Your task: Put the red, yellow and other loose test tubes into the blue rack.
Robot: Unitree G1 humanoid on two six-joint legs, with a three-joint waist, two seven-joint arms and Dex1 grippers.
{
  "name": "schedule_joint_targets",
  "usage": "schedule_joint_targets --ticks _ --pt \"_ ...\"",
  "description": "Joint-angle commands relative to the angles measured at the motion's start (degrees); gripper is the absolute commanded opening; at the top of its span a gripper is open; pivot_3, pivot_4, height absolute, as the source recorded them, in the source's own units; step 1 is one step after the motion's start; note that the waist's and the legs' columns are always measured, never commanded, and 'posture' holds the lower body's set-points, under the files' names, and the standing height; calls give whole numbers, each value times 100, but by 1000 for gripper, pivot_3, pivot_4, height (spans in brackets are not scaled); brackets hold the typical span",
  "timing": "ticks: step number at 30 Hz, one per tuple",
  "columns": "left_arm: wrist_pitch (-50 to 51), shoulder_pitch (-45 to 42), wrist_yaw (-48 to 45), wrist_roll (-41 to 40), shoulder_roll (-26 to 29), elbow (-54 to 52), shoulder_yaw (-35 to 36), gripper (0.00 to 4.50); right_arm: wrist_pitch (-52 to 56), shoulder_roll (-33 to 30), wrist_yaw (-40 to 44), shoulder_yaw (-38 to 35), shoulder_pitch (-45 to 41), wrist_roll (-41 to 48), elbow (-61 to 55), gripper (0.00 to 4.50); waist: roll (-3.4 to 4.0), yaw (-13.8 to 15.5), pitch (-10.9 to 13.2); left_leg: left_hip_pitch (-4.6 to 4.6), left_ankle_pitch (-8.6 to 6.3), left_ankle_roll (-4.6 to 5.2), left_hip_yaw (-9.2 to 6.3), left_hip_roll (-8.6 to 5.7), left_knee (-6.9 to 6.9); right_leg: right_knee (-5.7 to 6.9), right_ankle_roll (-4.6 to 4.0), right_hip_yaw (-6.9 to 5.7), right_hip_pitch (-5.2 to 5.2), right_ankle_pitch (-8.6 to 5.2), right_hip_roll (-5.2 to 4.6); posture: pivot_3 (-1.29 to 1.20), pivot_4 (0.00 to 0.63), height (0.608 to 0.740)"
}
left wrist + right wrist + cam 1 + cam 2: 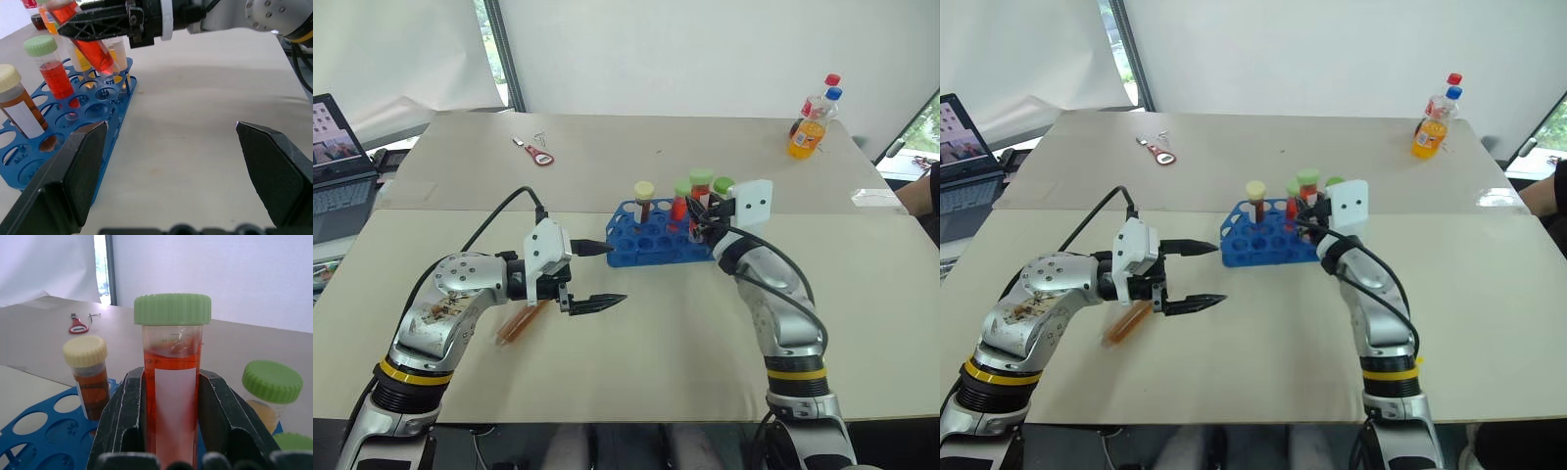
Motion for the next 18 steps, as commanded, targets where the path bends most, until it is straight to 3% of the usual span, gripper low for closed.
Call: schedule_joint_targets --ticks 1,12,18 --pt "58 -46 28 -89 24 -231 30 4500 -507 87 -105 43 -31 -132 71 1035 0 -12 0 1 0 0 -1 0 0 -2 0 0 1 0 0 0 150 740" --pt "1222 -359 686 -621 -120 -498 179 4500 -1177 359 -297 146 38 -375 625 1035 0 -33 0 2 1 -1 -38 -1 1 12 0 -1 2 0 0 0 150 740" --pt "1354 -450 759 -627 -38 -504 177 4500 -1405 478 -359 211 38 -472 820 1034 0 -78 0 4 1 -2 -40 -2 0 16 0 -1 3 0 -1 0 150 740"
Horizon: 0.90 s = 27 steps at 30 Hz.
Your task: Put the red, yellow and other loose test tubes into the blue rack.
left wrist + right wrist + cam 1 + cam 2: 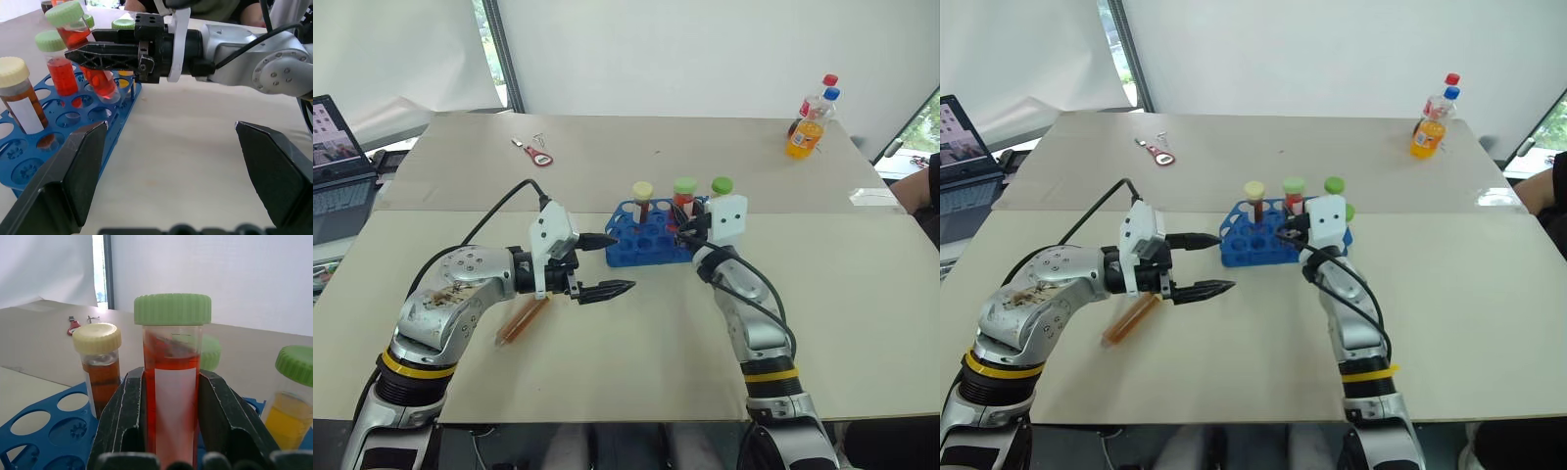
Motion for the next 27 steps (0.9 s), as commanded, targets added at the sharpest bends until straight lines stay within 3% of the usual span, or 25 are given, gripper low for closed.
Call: schedule_joint_targets --ticks 1,8,10,17,20,27 --pt "-6 -106 32 -46 80 -154 127 4500 -272 60 -93 6 -6 -47 -28 1034 0 -8 0 0 0 0 0 0 0 0 0 0 0 0 0 0 150 740" --pt "8 -172 386 -7 -44 -142 172 4500 -828 307 -323 13 139 -95 245 1034 0 -17 0 1 1 -1 -2 0 0 -1 0 0 1 0 0 0 150 740" --pt "20 -207 509 6 -69 -130 201 4500 -975 397 -421 -44 171 -44 279 2095 0 -29 0 1 1 -2 -2 0 0 -1 0 1 0 0 -1 0 150 740" --pt "140 -222 682 -51 -20 -177 320 4500 -958 415 -321 -9 297 -6 166 4450 1 -33 0 0 1 -2 -2 1 -2 2 -1 1 -1 0 -1 0 150 740" --pt "307 -227 747 -39 110 -260 381 4500 -657 214 -144 41 544 -24 -247 4487 1 -27 0 0 1 -2 -3 1 -2 2 -1 0 -1 0 -1 0 150 740" --pt "1514 -461 404 92 1670 -371 182 4500 595 -1148 915 -93 1628 360 -2205 4487 2 -18 2 0 0 -2 -4 -1 -5 -11 1 -1 0 -1 -1 0 150 740"
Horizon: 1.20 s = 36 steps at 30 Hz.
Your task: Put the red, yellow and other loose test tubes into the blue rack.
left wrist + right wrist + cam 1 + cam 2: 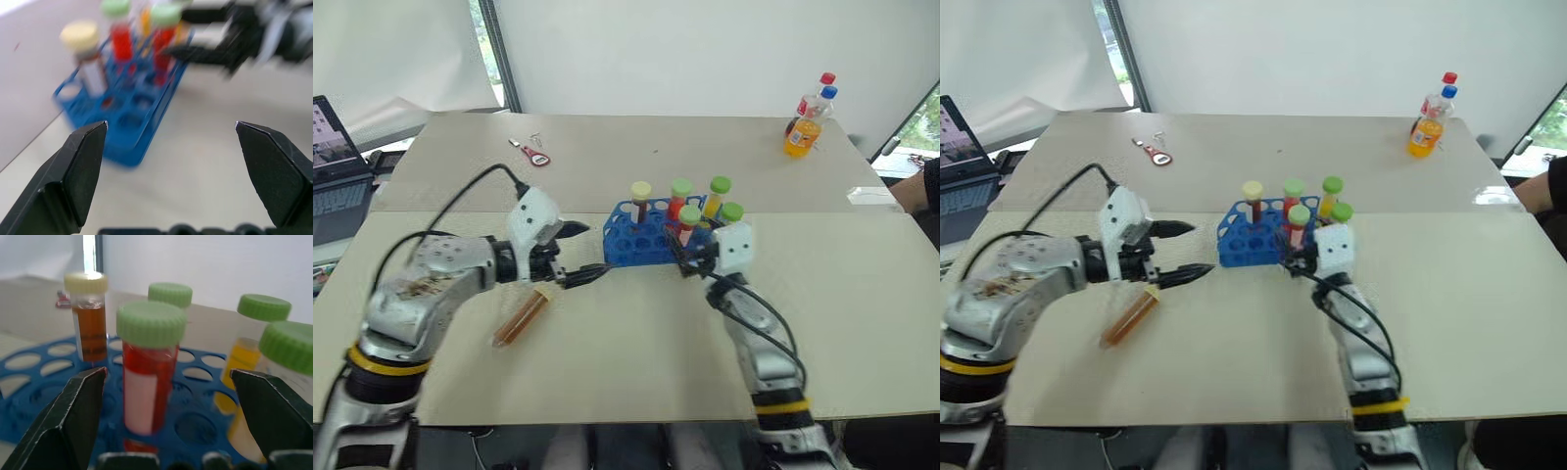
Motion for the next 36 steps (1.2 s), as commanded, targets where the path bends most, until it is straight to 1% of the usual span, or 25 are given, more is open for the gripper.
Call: schedule_joint_targets --ticks 1,5,8,11,15,18,24,26,28,31,33,36 --pt "527 -207 -205 -54 486 -186 -10 4500 507 -413 553 -157 222 436 -1023 4487 0 -4 0 1 0 0 1 0 0 -14 0 0 0 -1 0 0 150 740" --pt "1660 -331 -234 -224 969 -139 -241 4500 1703 -1663 2121 -185 281 1671 -1957 4487 -1 -13 2 7 0 0 3 1 3 -19 0 3 5 -3 3 0 150 740" --pt "1963 -415 -316 -137 1170 -92 -556 4500 2551 -2202 2616 -199 -17 2483 -2316 4487 -6 -14 5 12 0 1 1 6 3 -18 -2 3 8 -4 10 0 150 740" --pt "2046 -561 -336 176 1270 104 -1131 4500 3170 -2770 3250 -168 -485 3172 -2579 4487 -6 18 6 10 0 1 0 4 5 -17 -4 3 7 -6 12 0 150 740" --pt "2091 -805 -299 506 1210 552 -1592 4500 3351 -3093 3544 -43 -875 3358 -2557 4487 -16 77 11 7 0 1 0 3 5 -21 -4 0 8 -6 12 0 150 740" --pt "2182 -1016 -300 699 1166 860 -1848 4500 3437 -3144 3601 -44 -1034 3439 -2470 4487 -18 147 12 -1 0 1 13 1 7 -23 -4 0 4 -6 11 0 150 740" --pt "2823 -1345 -354 665 1046 832 -2223 4500 3522 -3407 3937 -50 -1080 3548 -2479 4487 -20 185 13 -9 0 2 33 0 11 -25 -3 -2 3 -6 8 0 150 740" --pt "3264 -1377 -255 557 897 786 -2204 4500 3533 -3575 4096 -30 -1033 3535 -2541 4487 -21 187 14 -9 0 2 33 0 11 -23 -3 -2 1 -6 8 0 150 740" --pt "3344 -1413 -182 577 769 753 -2260 4500 3581 -3631 4100 -48 -1028 3558 -2575 4487 -22 184 14 -8 0 2 31 0 13 -22 -3 -2 2 -6 9 0 150 740" --pt "3537 -1465 -52 564 553 770 -2285 3607 3634 -3665 4049 -100 -1035 3602 -2636 4500 -23 189 15 -10 0 2 29 0 18 -20 -3 -2 2 -6 9 0 150 740" --pt "3639 -1446 -23 522 505 774 -2300 2618 3679 -3670 4006 -156 -1057 3659 -2672 4500 -23 181 15 -9 0 2 24 0 20 -18 -3 -2 3 -6 9 0 150 740" --pt "3429 -1330 -2 570 466 757 -2404 1236 3817 -3632 3841 -311 -1133 3816 -2682 4500 -23 171 15 -7 0 2 13 0 19 -17 -3 -1 3 -6 8 0 150 740"
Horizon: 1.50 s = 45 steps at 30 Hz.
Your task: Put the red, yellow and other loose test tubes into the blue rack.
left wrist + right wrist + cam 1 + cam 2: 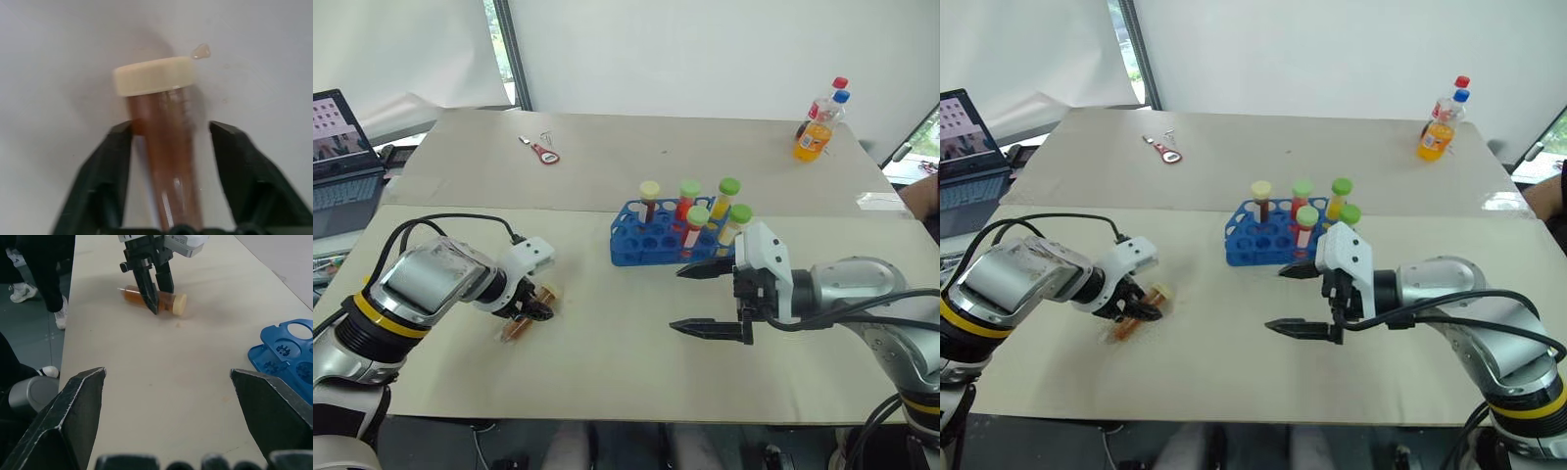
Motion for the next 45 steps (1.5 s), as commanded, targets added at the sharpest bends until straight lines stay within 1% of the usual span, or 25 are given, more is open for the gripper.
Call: schedule_joint_targets --ticks 1,3,5,6,9,11,12,14,16,18,20,22,24,29,35,45 --pt "-153 41 30 12 -57 -116 -92 912 160 -46 -164 -338 -141 260 -190 4500 0 -2 0 1 0 0 -4 0 0 0 0 0 0 0 0 0 150 740" --pt "-346 54 -58 34 -8 -147 -151 863 234 -76 -213 -416 -165 346 -181 4500 0 8 0 2 0 0 -10 0 0 1 0 0 1 0 0 0 150 740" --pt "-1076 29 -346 174 88 -160 -230 863 268 -174 -220 -529 -116 386 -188 4500 0 39 0 2 0 0 -12 -1 4 2 0 -1 4 0 -1 0 150 740" --pt "-1178 -95 -339 146 -82 10 -88 863 271 -223 -230 -587 -81 382 -190 4500 0 61 0 2 0 0 -10 -2 4 1 0 -1 4 0 -1 0 150 740" --pt "-1690 -457 -294 23 -733 475 447 863 162 -428 -250 -835 175 267 -228 4500 0 182 0 -7 1 0 5 -8 21 0 0 -5 11 0 -3 0 150 740" --pt "-2287 -492 -26 -21 -1312 639 975 863 6 -592 -235 -983 449 81 -296 4500 -1 231 0 -27 2 1 0 -9 40 -1 3 -8 9 -1 -1 0 150 740" --pt "-2417 -478 82 -29 -1515 685 1159 863 -34 -636 -244 -1032 538 53 -314 4500 -3 218 1 -38 2 2 -3 -10 49 -4 6 -9 8 0 -3 0 150 740" --pt "-2986 -450 376 -145 -2173 721 1652 863 52 -706 -390 -1170 692 59 -393 4500 -2 185 1 -45 -2 8 -2 -10 60 -4 11 -5 6 3 -3 0 150 740" --pt "-3832 -409 538 -113 -2779 759 1925 863 241 -792 -573 -1299 823 88 -555 4500 -2 157 1 -48 -6 14 -9 -10 70 -1 13 -4 5 4 -3 0 150 740" --pt "-4491 -372 537 -31 -3153 866 2015 863 386 -847 -743 -1381 886 130 -680 4500 -2 121 1 -48 -6 14 -15 -9 70 5 12 -4 3 4 -4 0 150 740" --pt "-5108 -391 636 109 -3589 1248 1999 863 573 -832 -1073 -1497 912 104 -765 4500 0 114 0 -46 -6 14 -22 -9 70 5 12 -2 5 4 -3 0 150 740" --pt "-5762 -417 765 352 -3989 1739 1900 863 832 -640 -1549 -1660 814 210 -801 4500 -1 118 0 -43 -5 14 -24 -11 70 7 12 -2 9 4 -3 0 150 740" --pt "-6227 -448 892 524 -4292 2172 1880 863 984 -503 -1798 -1857 790 399 -872 4500 -1 122 0 -43 -5 14 -22 -14 77 8 13 -1 11 5 -3 0 150 740" --pt "-7266 -504 747 909 -4693 3167 1754 863 1377 -533 -2053 -2413 1031 855 -1135 4500 0 125 0 -48 -6 16 -27 -18 77 2 17 -1 11 7 -4 0 150 740" --pt "-7811 -660 795 1168 -5038 4119 1748 863 1649 -603 -2324 -2872 1230 1229 -1305 4500 -1 126 0 -52 -9 20 -38 -20 77 -4 22 -1 12 10 -7 0 150 740" --pt "-8649 -779 1036 1603 -5372 5096 1763 863 1780 -699 -2686 -3270 1579 1703 -1475 4500 -1 141 0 -50 -9 20 -54 -20 77 -3 22 -1 16 10 -6 0 150 740"
